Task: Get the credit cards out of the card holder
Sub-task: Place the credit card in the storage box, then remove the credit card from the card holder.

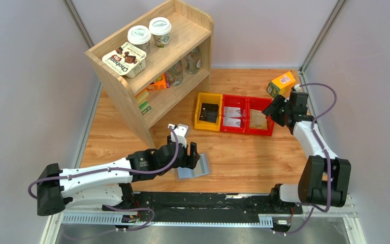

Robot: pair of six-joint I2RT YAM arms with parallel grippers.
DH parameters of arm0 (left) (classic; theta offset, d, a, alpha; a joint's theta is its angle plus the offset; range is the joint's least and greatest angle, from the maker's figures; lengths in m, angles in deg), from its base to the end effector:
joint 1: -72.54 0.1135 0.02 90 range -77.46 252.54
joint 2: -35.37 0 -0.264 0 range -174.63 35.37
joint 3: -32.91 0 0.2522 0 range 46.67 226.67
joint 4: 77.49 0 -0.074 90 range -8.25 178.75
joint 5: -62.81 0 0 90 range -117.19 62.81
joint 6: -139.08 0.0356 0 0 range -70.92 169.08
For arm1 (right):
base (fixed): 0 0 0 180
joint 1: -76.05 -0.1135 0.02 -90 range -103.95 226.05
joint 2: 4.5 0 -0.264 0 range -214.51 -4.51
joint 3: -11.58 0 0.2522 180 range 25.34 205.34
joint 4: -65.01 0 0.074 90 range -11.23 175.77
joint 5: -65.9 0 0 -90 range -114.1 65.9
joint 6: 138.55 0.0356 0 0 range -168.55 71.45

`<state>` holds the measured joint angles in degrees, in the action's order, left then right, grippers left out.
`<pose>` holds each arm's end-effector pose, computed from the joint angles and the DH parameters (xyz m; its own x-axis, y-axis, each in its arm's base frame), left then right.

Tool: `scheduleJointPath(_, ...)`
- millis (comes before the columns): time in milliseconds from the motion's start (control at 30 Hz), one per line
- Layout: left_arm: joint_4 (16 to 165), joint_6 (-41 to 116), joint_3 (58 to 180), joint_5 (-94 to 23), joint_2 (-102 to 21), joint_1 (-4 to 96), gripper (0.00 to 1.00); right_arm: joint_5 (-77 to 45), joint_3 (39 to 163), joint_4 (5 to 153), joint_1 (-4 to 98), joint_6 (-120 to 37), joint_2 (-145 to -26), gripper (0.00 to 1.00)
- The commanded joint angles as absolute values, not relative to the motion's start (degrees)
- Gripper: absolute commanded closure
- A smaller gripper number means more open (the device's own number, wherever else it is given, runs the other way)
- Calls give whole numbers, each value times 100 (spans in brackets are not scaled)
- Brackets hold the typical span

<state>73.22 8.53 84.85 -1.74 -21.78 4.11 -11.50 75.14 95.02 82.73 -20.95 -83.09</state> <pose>0.0934 -0.1947 0.2523 -0.6195 -0.0297 -0.7844 0.4038 0.8449 -0.3508 0.2871 -0.0258 0.2299 -0.6412 0.5303 -0.5547 0.2905 0.8367 0.4642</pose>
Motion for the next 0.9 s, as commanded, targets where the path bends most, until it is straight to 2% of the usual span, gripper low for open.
scheduleJointPath(0,7416,602,8622,-285,-2325,442,23,-1706,7957,10205,8230,-2209,-7527,42)
scheduleJointPath(200,7188,259,8780,-249,-2659,451,26,-1435,7703,10479,7458,-2069,-6797,43)
scheduleJointPath(467,7091,-119,8833,-407,-3125,512,47,-1820,7009,10233,4998,-1296,-6172,51)
scheduleJointPath(633,7073,-259,8816,-443,-3424,547,51,-1988,6490,9689,3618,-707,-6339,56)
scheduleJointPath(867,7152,-611,8403,-619,-3530,767,53,-2146,6296,9020,2430,-241,-7305,59)
